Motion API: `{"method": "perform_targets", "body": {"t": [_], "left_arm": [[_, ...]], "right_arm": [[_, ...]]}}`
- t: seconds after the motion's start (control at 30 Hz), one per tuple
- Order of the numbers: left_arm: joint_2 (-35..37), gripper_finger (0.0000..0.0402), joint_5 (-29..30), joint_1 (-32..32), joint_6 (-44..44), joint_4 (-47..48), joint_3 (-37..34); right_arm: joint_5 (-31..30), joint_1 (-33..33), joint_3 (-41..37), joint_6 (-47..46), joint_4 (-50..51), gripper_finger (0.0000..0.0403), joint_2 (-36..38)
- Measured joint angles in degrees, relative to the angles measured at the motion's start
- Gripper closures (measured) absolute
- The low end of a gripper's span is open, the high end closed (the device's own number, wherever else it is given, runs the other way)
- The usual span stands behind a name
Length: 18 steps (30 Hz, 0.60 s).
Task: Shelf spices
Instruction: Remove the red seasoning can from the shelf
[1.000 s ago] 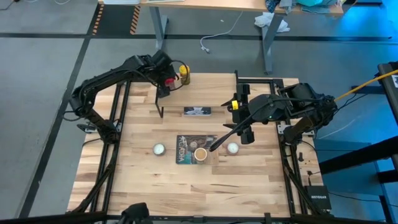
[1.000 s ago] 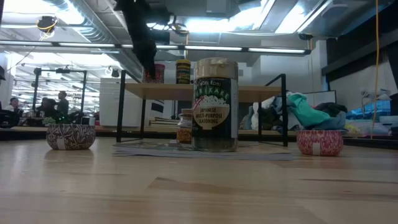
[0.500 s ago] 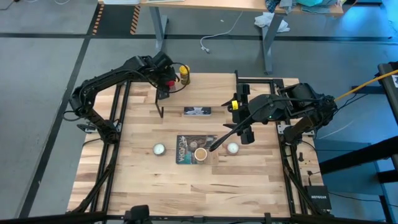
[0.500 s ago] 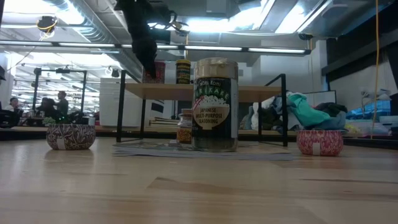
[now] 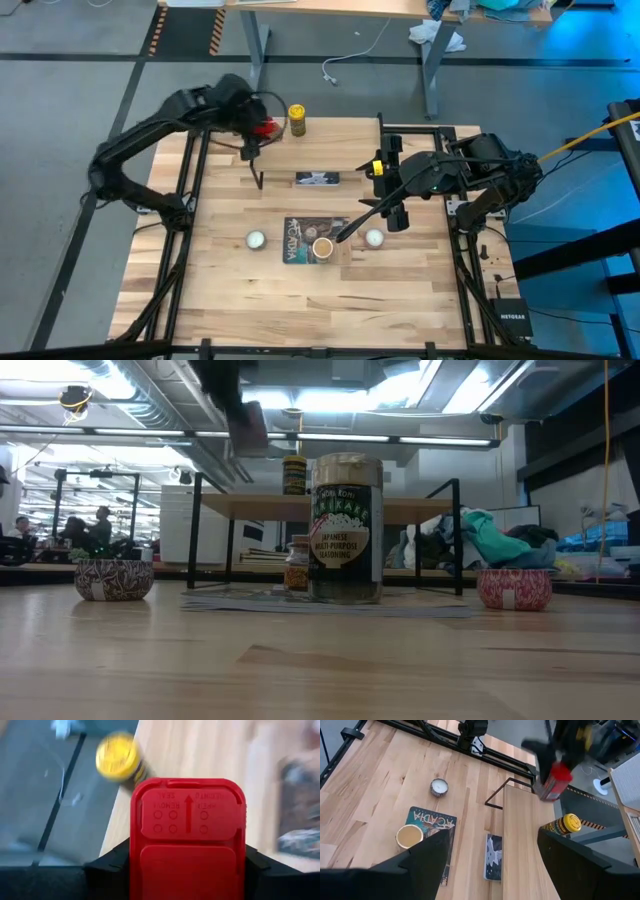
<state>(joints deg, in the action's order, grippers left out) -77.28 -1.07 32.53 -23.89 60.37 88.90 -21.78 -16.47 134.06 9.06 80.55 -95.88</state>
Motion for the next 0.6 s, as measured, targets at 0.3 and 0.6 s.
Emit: {"method": "perform_targets", "body": {"t": [0.3, 0.6], "left_arm": [[9.1, 0.0210, -8.7, -10.1, 8.9, 3.0, 1.7], [5.3, 0.0210, 2.6, -28.2, 19.4, 7.4, -4.2]], "right_arm": [[0.0, 0.0, 0.0, 0.0, -0.1, 0.0095, 0.0], [0.0, 0.0, 0.0, 0.2, -0.9, 0.0095, 0.0]]}}
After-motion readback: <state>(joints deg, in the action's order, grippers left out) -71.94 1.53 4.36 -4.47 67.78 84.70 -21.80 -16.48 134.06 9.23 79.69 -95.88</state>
